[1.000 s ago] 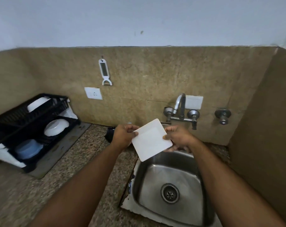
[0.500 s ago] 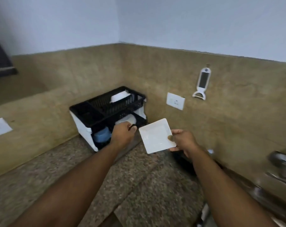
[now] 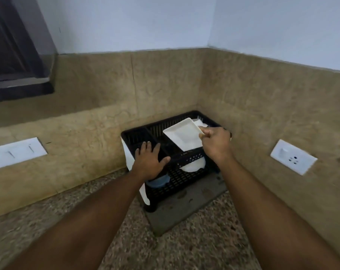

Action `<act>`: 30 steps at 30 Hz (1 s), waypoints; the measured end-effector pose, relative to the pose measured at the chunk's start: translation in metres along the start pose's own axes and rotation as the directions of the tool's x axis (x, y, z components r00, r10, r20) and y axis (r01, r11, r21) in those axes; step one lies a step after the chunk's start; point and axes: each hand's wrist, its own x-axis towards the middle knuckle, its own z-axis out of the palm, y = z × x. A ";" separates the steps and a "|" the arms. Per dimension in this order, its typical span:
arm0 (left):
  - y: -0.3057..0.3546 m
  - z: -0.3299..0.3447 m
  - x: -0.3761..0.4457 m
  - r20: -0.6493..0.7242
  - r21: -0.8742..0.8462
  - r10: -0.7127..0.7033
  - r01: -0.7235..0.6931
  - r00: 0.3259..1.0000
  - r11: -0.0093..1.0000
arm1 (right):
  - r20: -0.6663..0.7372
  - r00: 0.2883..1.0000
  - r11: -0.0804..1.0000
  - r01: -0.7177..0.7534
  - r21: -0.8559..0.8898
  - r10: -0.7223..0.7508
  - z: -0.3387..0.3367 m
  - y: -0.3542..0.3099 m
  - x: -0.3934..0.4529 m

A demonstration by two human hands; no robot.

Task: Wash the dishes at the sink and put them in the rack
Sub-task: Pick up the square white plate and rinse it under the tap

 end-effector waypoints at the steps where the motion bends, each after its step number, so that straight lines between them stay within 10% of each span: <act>1: -0.005 0.006 0.003 0.003 0.027 0.018 -0.018 1.000 0.999 | -0.001 0.999 0.998 0.048 -0.033 -0.048 0.014 -0.002 0.013; 11: -0.008 0.021 0.009 -0.036 0.106 0.083 -0.079 0.996 0.991 | 0.271 0.932 0.843 0.340 -0.416 -0.242 0.124 0.001 0.107; 20: -0.008 0.026 0.011 -0.031 0.117 0.106 -0.101 0.994 0.988 | 0.143 0.933 0.877 0.359 -0.318 -0.331 0.148 0.044 0.135; 30: -0.006 0.028 0.015 -0.022 0.127 0.105 -0.101 0.994 0.987 | 0.365 0.852 0.774 0.505 -0.381 -0.376 0.162 0.055 0.117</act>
